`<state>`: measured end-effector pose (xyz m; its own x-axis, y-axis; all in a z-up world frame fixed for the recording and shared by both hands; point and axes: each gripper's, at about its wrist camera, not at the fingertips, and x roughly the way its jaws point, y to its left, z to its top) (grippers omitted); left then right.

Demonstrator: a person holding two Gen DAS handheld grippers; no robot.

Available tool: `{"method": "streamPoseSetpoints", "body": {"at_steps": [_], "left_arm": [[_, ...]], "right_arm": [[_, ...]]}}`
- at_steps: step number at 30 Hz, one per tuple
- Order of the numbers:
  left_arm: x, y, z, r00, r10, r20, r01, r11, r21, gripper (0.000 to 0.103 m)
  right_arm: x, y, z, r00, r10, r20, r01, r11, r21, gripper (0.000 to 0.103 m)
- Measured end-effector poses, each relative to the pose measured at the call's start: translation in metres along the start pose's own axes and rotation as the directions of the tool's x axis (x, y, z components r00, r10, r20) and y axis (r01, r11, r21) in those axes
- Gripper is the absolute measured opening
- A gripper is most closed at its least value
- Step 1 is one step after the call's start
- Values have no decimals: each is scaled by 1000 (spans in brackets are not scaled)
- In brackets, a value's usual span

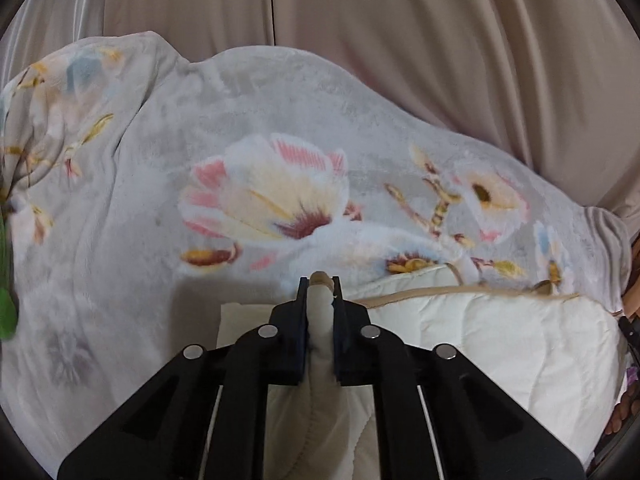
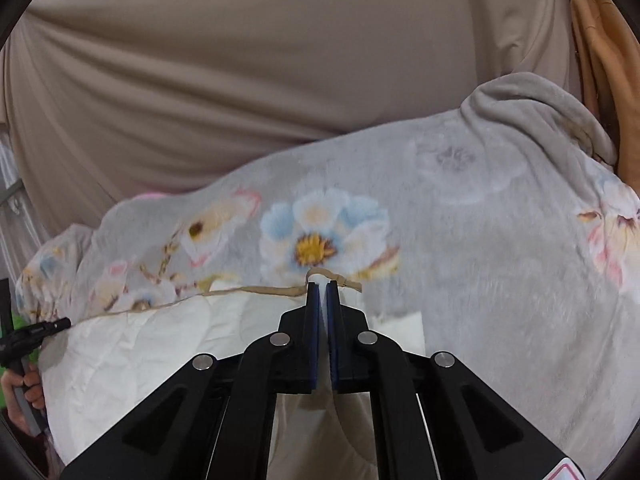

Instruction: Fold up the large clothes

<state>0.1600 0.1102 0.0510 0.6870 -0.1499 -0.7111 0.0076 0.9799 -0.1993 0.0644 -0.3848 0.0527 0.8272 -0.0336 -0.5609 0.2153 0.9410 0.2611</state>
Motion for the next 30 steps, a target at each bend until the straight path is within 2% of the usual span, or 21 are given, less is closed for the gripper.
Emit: {"method": "streamPoseSetpoints", "body": {"at_steps": [3, 4, 5, 10, 12, 13, 15, 16, 18, 19, 20, 21, 23, 25, 27, 29, 30], "left_arm": [[38, -1, -11, 993, 94, -67, -91, 995, 41, 9], [52, 4, -16, 991, 94, -96, -92, 995, 31, 9], [57, 6, -18, 990, 94, -102, -92, 996, 24, 10], [59, -2, -20, 984, 157, -80, -151, 986, 76, 12], [54, 2, -17, 986, 151, -73, -147, 988, 51, 18], [44, 6, -15, 987, 153, -52, -152, 988, 28, 27], [14, 9, -14, 992, 128, 5, -128, 992, -6, 33], [-8, 8, -14, 993, 106, 48, -105, 994, -11, 35], [-47, -8, -16, 992, 57, 112, -61, 998, 29, 37], [-61, -19, -19, 991, 30, 132, -38, 998, 58, 41], [-72, -32, -23, 990, 1, 144, -14, 996, 91, 49], [-80, -47, -28, 989, -31, 144, 12, 991, 130, 51], [-87, -83, -48, 989, -98, 108, 71, 971, 229, 53], [-83, -106, -69, 990, -130, 57, 109, 954, 279, 53], [-72, -121, -92, 990, -140, 7, 131, 943, 307, 53], [-58, -123, -107, 993, -117, -24, 119, 944, 308, 54], [-53, -118, -113, 994, -107, -23, 109, 946, 304, 55]], "right_arm": [[41, -10, -13, 990, -69, -123, 67, 998, -17, 5], [60, -15, -24, 978, -93, -186, 89, 996, -30, 3], [70, -21, -30, 973, -70, -219, 71, 997, -4, 3], [72, -20, -30, 966, -82, -244, 80, 997, -19, 6], [64, -21, -26, 972, -89, -217, 91, 996, 1, 8], [55, -22, -24, 979, -100, -179, 105, 994, 22, 13], [26, -21, -19, 989, -125, -75, 130, 989, 68, 21], [8, -17, -17, 992, -121, -20, 122, 990, 72, 21], [-18, 5, -15, 998, -65, 21, 64, 998, 22, 21], [-29, 24, -18, 999, -24, 26, 24, 999, -25, 21], [-35, 42, -21, 1000, 8, 18, -7, 997, -72, 21], [-37, 61, -26, 999, 40, 1, -39, 992, -122, 21], [-34, 103, -43, 992, 108, -62, -119, 970, -211, 19], [-26, 138, -67, 976, 168, -141, -200, 945, -258, 13], [-19, 157, -86, 964, 184, -191, -234, 928, -291, 11], [-13, 167, -107, 966, 149, -210, -214, 916, -338, 11], [-12, 165, -115, 970, 128, -205, -196, 913, -358, 6]]}}
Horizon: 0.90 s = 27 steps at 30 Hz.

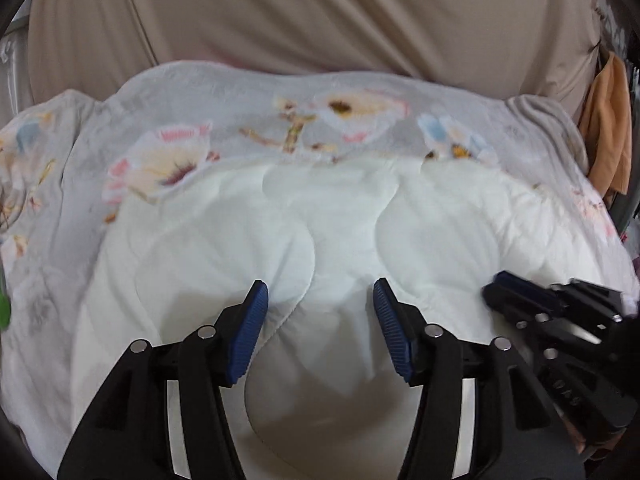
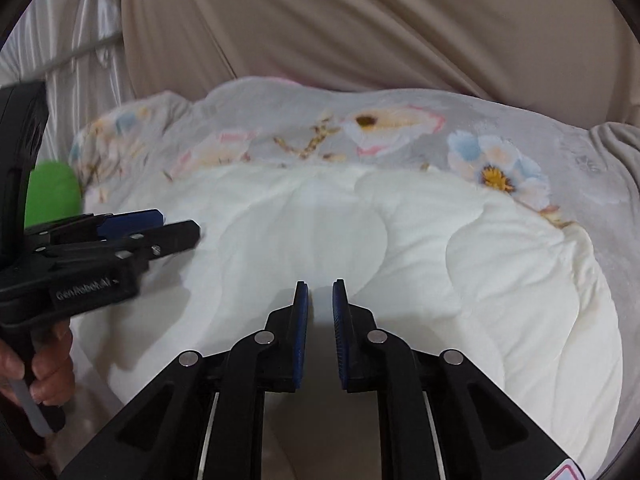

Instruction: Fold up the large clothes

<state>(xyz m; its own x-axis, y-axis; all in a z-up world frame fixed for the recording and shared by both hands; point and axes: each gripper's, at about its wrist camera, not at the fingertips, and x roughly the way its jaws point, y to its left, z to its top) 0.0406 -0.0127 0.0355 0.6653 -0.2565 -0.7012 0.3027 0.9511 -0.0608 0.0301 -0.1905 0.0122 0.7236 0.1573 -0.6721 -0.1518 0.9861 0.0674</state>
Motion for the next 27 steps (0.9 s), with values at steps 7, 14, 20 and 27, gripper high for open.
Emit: {"method": "streamPoseSetpoints", "body": {"at_steps": [7, 14, 20, 27], "left_arm": [[-13, 69, -18, 994, 108, -1, -107, 988, -107, 55], [-22, 130, -50, 973, 226, -50, -231, 943, -239, 70], [-31, 149, -58, 986, 152, -72, -168, 923, -346, 70], [-48, 157, -66, 994, 84, -65, -104, 902, -419, 68]], "right_arm": [[-42, -82, -39, 991, -134, 11, 129, 974, 187, 4], [-77, -175, -94, 970, -242, -30, 232, 876, 422, 0], [-82, -132, -53, 975, -220, 20, 199, 916, 349, 6], [-33, -33, 29, 999, 6, 38, -10, 994, 111, 6]]}}
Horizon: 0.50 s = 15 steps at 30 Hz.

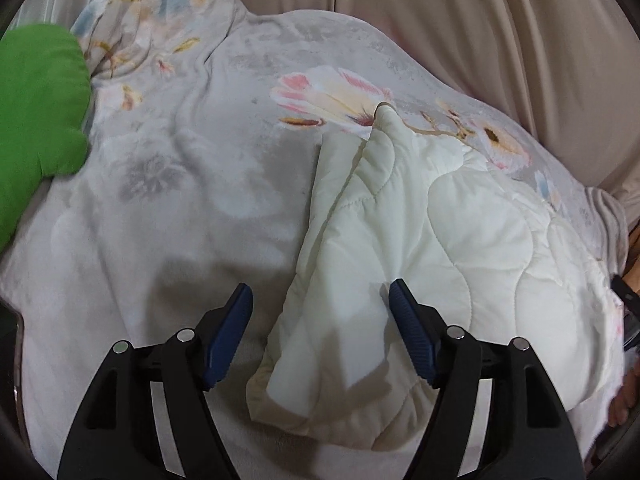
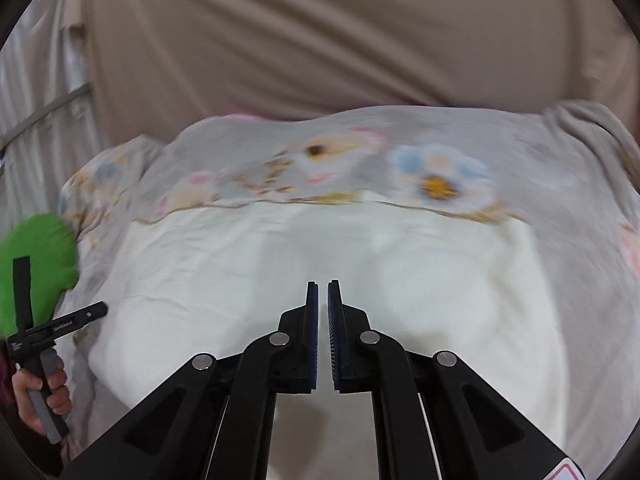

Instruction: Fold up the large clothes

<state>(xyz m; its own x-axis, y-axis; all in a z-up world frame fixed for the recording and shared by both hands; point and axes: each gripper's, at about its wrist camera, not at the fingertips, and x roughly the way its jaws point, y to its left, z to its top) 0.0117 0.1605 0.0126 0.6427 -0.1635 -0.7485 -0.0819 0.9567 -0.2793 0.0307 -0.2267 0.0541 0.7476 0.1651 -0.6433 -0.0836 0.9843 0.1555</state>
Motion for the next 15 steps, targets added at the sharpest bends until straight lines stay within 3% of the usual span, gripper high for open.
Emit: {"method": "streamPoseSetpoints", "body": {"at_steps": [4, 8, 11, 15], "left_arm": [[0, 15, -9, 995, -85, -50, 81, 994, -78, 72], [8, 24, -14, 983, -161, -85, 148, 978, -146, 82], [17, 23, -11, 978, -190, -92, 173, 971, -167, 91], [27, 2, -3, 975, -200, -97, 189, 975, -116, 91]], "right_arm": [[50, 40, 9, 993, 58, -103, -66, 995, -80, 6], [91, 51, -4, 977, 77, -198, -96, 991, -89, 4], [106, 43, -10, 969, 112, -221, -127, 990, -56, 0], [112, 38, -12, 964, 147, -221, -157, 987, -29, 0]]}}
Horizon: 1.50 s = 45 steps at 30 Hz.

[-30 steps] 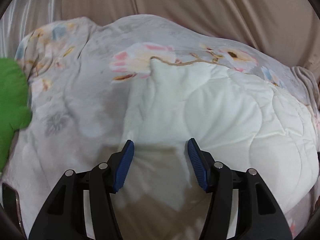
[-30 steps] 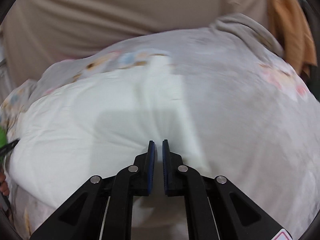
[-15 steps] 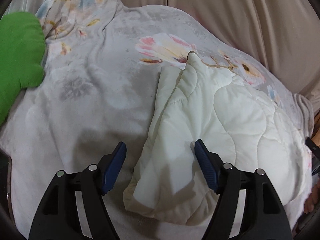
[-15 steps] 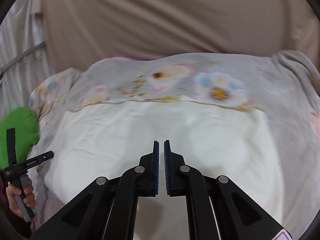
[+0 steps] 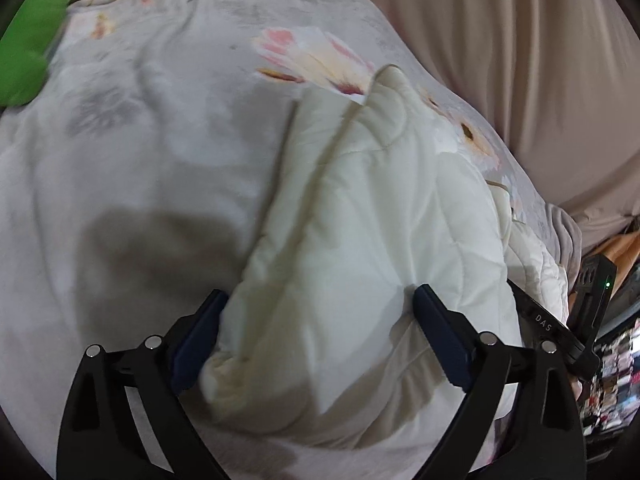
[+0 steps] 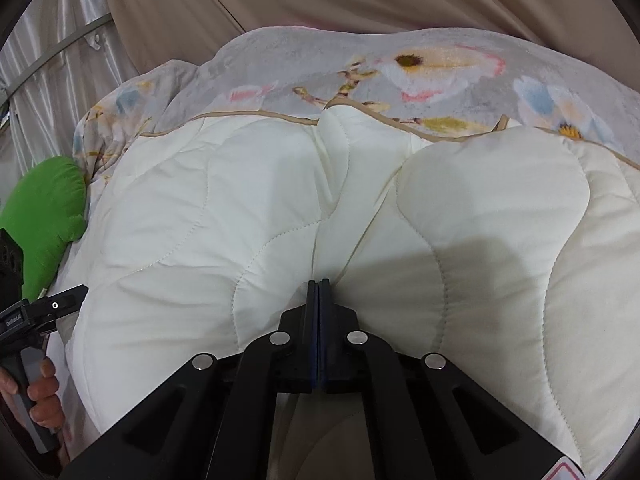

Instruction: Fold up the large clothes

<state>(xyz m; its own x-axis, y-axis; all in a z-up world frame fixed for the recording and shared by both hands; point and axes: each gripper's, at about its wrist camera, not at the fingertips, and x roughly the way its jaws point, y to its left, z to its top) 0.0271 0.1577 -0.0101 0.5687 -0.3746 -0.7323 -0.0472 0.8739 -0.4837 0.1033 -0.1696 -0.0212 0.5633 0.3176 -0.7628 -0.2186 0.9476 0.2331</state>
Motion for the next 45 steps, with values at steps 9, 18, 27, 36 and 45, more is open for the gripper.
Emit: {"method": "streamPoseSetpoints", "body": {"at_steps": [9, 18, 27, 36, 45], "left_arm": [[-45, -52, 18, 986, -111, 123, 100, 991, 88, 21], [-105, -148, 10, 932, -309, 191, 231, 910, 344, 19], [-92, -233, -23, 919, -383, 97, 283, 808, 516, 19], [-21, -324, -59, 944, -327, -40, 277, 722, 634, 18], [52, -371, -100, 968, -216, -127, 241, 666, 706, 18]], "right_arm": [[0, -5, 0, 999, 19, 26, -20, 1000, 11, 0], [-89, -3, -43, 996, 61, 66, -64, 997, 42, 4], [-79, -7, -106, 994, 110, -2, -109, 989, 102, 0], [-78, -26, -122, 971, 231, 60, -239, 939, 249, 0], [-150, -50, -177, 975, 110, 191, -165, 939, 302, 2]]}}
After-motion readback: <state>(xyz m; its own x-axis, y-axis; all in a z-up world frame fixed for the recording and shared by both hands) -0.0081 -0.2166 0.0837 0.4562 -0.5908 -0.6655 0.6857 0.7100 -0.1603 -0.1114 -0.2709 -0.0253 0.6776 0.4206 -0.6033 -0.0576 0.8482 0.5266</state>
